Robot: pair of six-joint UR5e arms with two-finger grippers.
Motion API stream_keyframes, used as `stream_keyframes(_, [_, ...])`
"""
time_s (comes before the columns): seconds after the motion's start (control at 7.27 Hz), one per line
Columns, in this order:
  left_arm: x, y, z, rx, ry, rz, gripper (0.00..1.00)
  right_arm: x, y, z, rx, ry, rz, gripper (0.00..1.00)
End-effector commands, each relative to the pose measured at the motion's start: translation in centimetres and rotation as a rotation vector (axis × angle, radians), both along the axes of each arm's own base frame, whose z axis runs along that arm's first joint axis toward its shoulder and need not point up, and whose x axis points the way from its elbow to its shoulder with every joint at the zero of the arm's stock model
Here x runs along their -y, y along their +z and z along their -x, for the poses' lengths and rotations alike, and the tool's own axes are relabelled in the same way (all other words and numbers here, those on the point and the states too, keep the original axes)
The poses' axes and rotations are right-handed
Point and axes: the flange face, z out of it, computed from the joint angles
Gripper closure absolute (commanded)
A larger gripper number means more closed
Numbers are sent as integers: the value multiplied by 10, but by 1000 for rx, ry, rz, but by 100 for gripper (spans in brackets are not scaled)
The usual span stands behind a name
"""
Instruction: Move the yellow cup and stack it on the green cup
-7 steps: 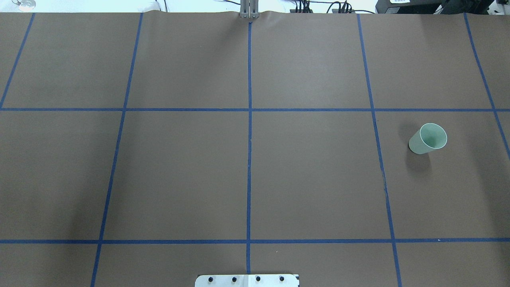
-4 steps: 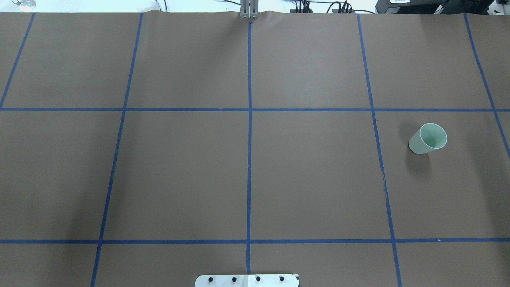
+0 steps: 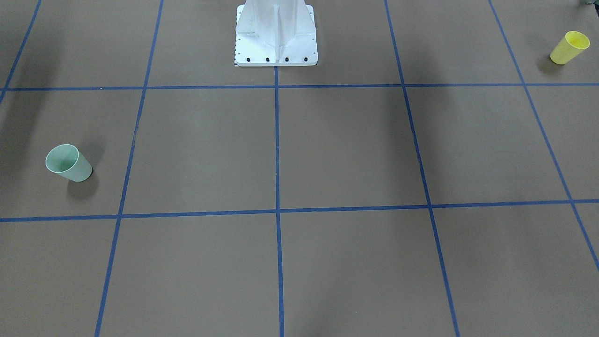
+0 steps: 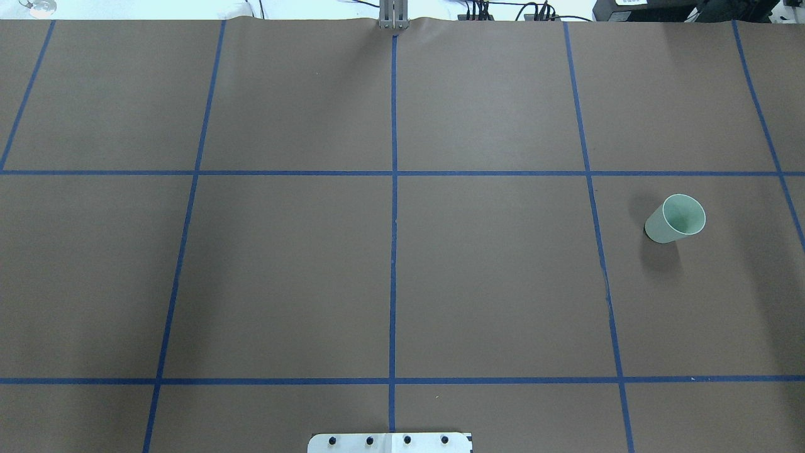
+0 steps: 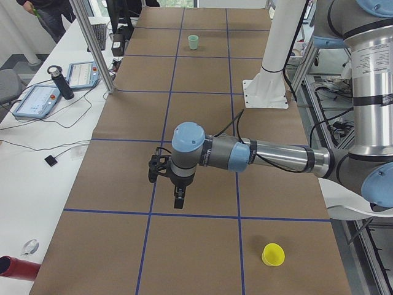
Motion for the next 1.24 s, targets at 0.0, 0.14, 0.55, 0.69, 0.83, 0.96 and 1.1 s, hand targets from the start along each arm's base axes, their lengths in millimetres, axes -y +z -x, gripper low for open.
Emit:
stream_keyframes(0.0, [-69,-64,-2,-4,-227,92,0,11,-10,-2,-17,2,-25,1])
stream_keyframes(0.14, [-86,-67,-19,-9,-275,182,0,14,-10,-3,-33,4,-29,1])
stream_keyframes(0.55, [-99,-59,-42,100,-516,319,0,8,-7,-3,-33,4,-20,1])
stream_keyframes(0.69, [-91,-56,-78,190,-591,338,0,2,-1,-2,-31,3,-6,1])
stream_keyframes(0.83, [-90,-53,-108,246,-618,340,0,-4,2,-2,-27,4,4,1])
stream_keyframes(0.96, [-95,-47,-119,268,-664,395,0,-5,3,-1,-25,4,7,1])
stream_keyframes(1.1, [-104,-35,-132,311,-763,516,0,-4,3,-2,-28,3,3,1])
